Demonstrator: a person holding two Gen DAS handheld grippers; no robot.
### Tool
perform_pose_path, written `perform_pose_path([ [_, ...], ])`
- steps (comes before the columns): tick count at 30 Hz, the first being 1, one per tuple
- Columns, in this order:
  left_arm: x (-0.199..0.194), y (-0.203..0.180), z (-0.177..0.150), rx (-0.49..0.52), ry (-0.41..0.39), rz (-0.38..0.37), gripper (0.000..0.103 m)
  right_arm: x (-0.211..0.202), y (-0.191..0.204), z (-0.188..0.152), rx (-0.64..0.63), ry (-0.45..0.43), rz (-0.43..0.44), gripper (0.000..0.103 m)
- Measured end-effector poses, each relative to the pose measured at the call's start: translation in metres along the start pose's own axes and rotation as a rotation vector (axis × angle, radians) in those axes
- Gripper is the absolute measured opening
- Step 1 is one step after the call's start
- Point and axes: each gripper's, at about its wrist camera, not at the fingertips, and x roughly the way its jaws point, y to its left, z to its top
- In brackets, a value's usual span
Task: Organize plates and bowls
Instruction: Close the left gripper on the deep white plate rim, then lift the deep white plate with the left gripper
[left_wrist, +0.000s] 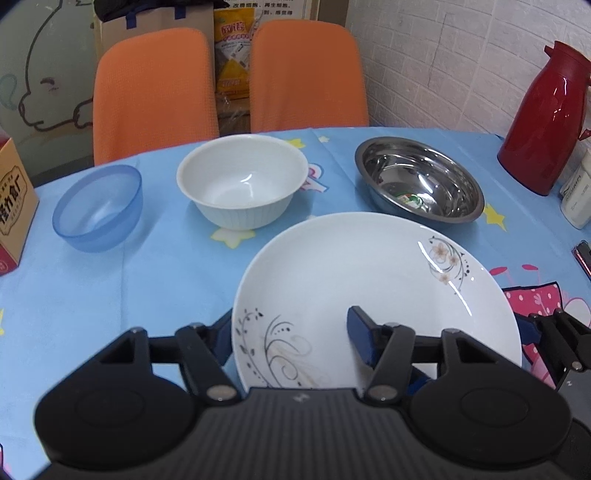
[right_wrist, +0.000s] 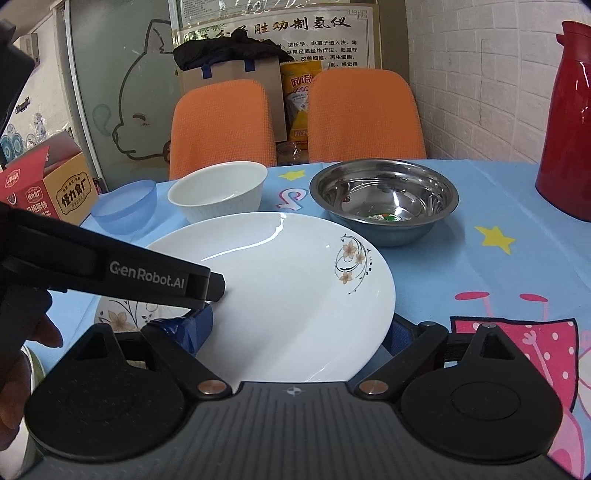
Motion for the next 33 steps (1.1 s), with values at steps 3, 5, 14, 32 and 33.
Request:
perform_pose_path([
  [3, -0.007, 0.001, -0.003, -0.010, -0.008, -0.004, 0.059, -0.006, 0.001, -0.001, 0.010, -0.009, 0.005, 0.081],
  [5, -0.014, 0.003, -0.005, -0.012, -0.018, -0.002, 0.059, -0.011, 0.004, -0.002, 0.006, -0.014, 0.004, 0.081],
  [14, -0.067, 0.031, -0.028, -0.063, -0.060, 0.016, 0.059, -0.046, 0.037, -0.005, -0.011, -0.054, 0.047, 0.082],
  [32, -0.168, 0.128, -0.156, -0.219, -0.071, 0.185, 0.058, -0.100, 0.168, -0.072, -0.120, 0.007, 0.234, 0.082],
  [33, -0.167, 0.132, -0.160, -0.227, -0.066, 0.186, 0.058, -0.099, 0.172, -0.075, -0.130, 0.016, 0.238, 0.082],
])
